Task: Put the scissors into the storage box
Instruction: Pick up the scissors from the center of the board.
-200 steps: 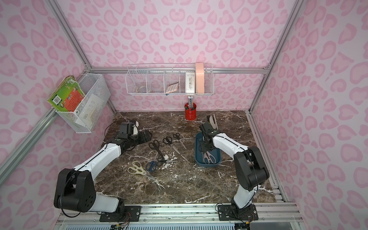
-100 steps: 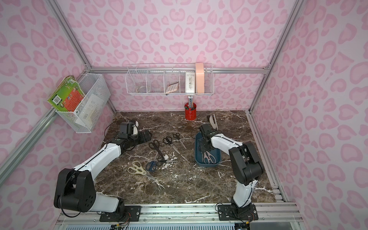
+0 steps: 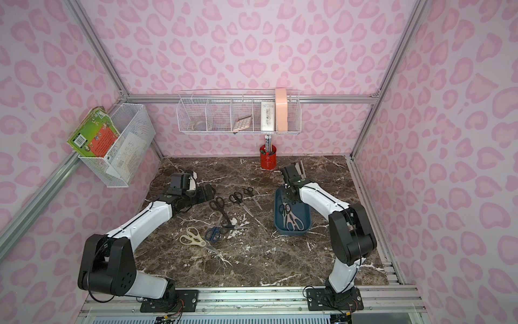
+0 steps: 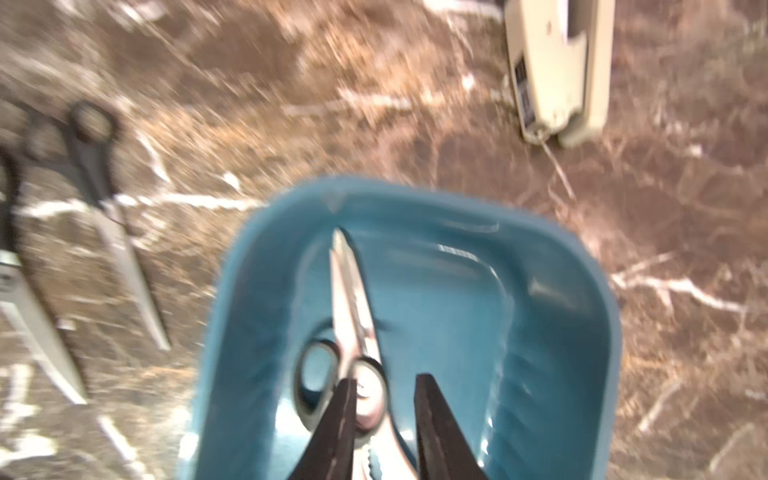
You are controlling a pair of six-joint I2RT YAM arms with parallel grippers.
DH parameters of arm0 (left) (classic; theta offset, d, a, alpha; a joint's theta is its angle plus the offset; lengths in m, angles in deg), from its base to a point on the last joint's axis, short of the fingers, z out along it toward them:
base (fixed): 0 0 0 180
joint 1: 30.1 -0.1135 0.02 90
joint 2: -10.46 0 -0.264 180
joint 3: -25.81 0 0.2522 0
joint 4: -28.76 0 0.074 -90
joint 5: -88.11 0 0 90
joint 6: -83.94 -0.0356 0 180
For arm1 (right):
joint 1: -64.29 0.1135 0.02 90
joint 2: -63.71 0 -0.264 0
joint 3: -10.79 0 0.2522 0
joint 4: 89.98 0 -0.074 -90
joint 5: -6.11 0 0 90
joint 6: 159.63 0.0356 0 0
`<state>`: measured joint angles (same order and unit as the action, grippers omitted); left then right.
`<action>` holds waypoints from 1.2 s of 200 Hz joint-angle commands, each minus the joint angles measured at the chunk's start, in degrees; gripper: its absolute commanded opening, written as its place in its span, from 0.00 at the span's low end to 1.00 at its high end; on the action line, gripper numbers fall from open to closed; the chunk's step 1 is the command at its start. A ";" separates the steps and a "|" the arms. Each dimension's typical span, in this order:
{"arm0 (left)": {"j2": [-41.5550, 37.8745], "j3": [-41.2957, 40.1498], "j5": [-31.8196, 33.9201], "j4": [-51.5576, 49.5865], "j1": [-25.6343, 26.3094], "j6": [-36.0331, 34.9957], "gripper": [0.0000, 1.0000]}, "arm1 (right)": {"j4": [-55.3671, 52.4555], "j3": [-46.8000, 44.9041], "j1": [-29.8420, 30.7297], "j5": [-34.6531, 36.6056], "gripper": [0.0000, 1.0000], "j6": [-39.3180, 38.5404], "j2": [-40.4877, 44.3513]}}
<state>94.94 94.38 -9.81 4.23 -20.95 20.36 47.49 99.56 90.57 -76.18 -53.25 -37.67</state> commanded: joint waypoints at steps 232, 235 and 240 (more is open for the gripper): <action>1.91 -1.03 -5.43 -1.00 0.41 6.37 0.98 | -11.96 52.30 9.75 -8.07 0.27 -3.81 -42.17; 1.91 -1.06 -5.40 -0.93 0.39 6.49 0.98 | -12.19 52.68 9.70 -8.16 0.26 -3.91 -42.39; 1.97 -1.09 -5.52 -0.94 0.41 6.41 0.98 | -12.49 53.21 9.65 -8.16 0.26 -3.90 -42.83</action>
<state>97.15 93.42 -15.06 2.97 -20.53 26.61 37.02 150.72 100.32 -84.12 -56.82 -79.25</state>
